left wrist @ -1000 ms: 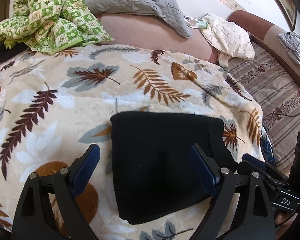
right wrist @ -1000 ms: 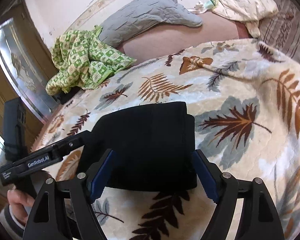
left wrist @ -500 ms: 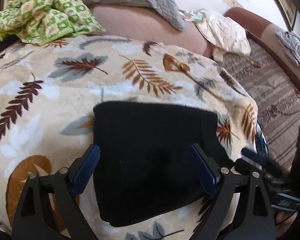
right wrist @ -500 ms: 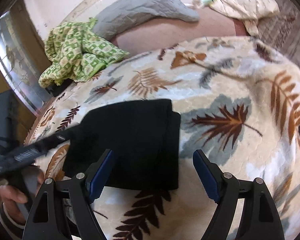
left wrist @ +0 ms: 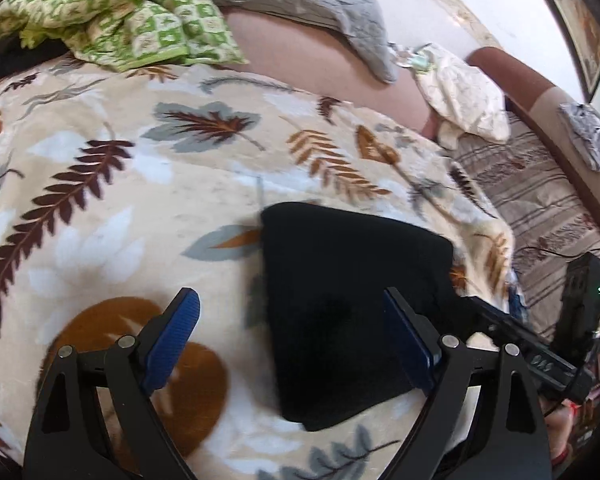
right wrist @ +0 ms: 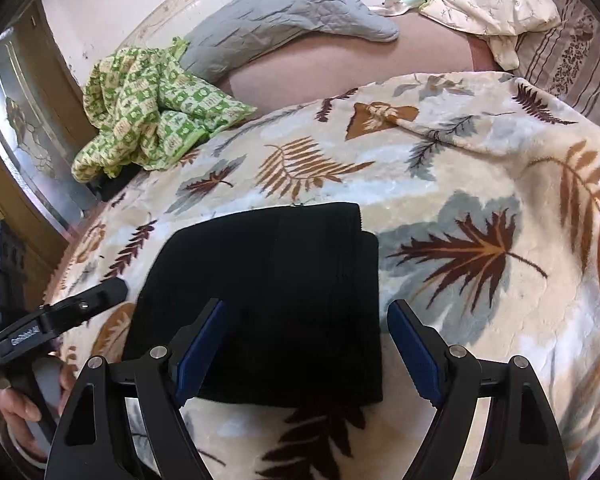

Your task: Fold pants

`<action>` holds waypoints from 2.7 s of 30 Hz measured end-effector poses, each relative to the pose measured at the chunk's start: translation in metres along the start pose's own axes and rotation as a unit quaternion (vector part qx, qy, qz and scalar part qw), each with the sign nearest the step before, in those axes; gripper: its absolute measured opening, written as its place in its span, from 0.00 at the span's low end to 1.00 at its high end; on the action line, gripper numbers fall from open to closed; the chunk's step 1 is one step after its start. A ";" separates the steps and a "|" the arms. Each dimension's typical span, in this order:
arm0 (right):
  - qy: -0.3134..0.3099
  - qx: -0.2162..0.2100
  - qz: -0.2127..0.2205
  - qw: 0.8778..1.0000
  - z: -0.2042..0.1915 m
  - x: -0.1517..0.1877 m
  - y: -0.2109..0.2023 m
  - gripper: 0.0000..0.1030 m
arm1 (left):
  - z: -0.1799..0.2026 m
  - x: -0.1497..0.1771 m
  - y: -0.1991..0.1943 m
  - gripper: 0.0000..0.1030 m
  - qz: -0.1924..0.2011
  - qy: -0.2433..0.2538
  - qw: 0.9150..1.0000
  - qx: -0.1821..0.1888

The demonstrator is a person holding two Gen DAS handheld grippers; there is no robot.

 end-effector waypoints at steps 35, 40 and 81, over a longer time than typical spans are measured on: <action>0.035 -0.046 -0.036 0.998 0.019 -0.005 0.045 0.88 | 0.010 -0.003 0.050 1.00 -0.055 0.011 0.997 0.047; 0.036 -0.054 -0.028 0.997 0.018 -0.006 0.046 0.87 | 0.018 -0.005 0.057 1.00 -0.056 0.033 0.997 0.049; -0.051 0.061 0.018 0.997 -0.039 -0.085 0.049 0.54 | -0.019 -0.072 0.055 0.55 -0.047 0.014 0.999 0.009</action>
Point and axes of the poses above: each gripper's, at about its wrist camera, not at the fingertips, and y roughly the way its jaws point, z to its right, x to its underside, the point moved 7 cm from there along y, roughly the way its jaws point, and after that the axes turned 10 degrees about -z, right-handed, at the moved point
